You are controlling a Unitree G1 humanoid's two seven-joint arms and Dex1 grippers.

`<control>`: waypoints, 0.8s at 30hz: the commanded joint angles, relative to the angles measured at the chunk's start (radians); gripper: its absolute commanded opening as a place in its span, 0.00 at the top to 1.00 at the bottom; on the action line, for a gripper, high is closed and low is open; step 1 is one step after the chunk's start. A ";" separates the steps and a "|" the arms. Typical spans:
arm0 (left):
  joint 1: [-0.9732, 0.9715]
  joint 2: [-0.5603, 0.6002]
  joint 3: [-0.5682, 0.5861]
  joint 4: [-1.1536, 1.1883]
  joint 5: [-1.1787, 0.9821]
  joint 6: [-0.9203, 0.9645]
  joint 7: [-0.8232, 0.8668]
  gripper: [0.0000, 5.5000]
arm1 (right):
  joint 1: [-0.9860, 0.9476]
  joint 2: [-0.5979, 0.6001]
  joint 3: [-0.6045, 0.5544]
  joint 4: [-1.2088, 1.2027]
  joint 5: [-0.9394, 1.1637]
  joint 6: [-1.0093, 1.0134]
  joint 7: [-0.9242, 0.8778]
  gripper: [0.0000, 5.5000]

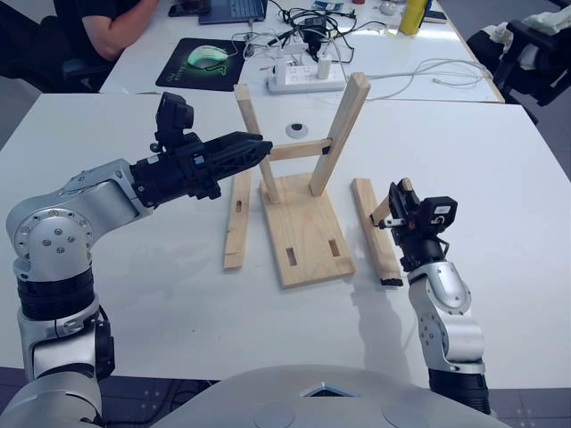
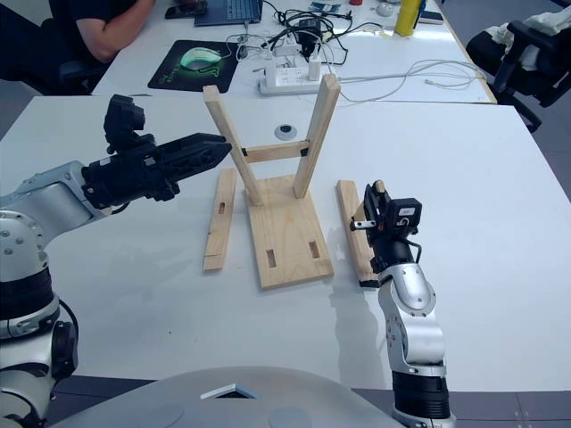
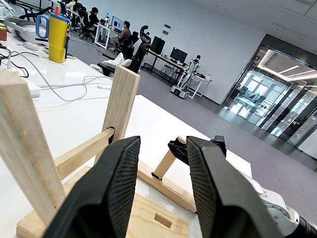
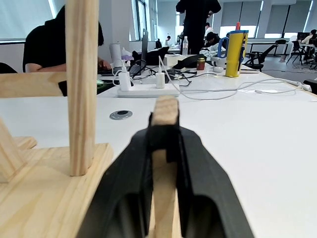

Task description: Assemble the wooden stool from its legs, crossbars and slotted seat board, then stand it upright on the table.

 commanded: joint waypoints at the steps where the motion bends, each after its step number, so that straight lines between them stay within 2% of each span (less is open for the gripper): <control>1: -0.008 0.005 0.001 0.001 0.002 0.010 0.002 0.69 | 0.104 -0.006 0.013 0.126 -0.050 0.011 0.014 0.92; 9: -0.003 0.002 -0.001 -0.004 0.011 0.006 0.005 0.69 | 0.018 -0.016 0.022 0.108 -0.061 0.060 0.013 0.92; 22: 0.000 0.005 -0.001 0.002 0.026 0.001 -0.012 0.69 | 0.027 -0.025 0.014 0.115 -0.067 0.000 0.041 0.92; 24: -0.005 0.008 -0.005 0.010 0.032 0.002 -0.022 0.69 | 0.024 -0.021 0.019 0.106 -0.072 -0.012 0.038 0.84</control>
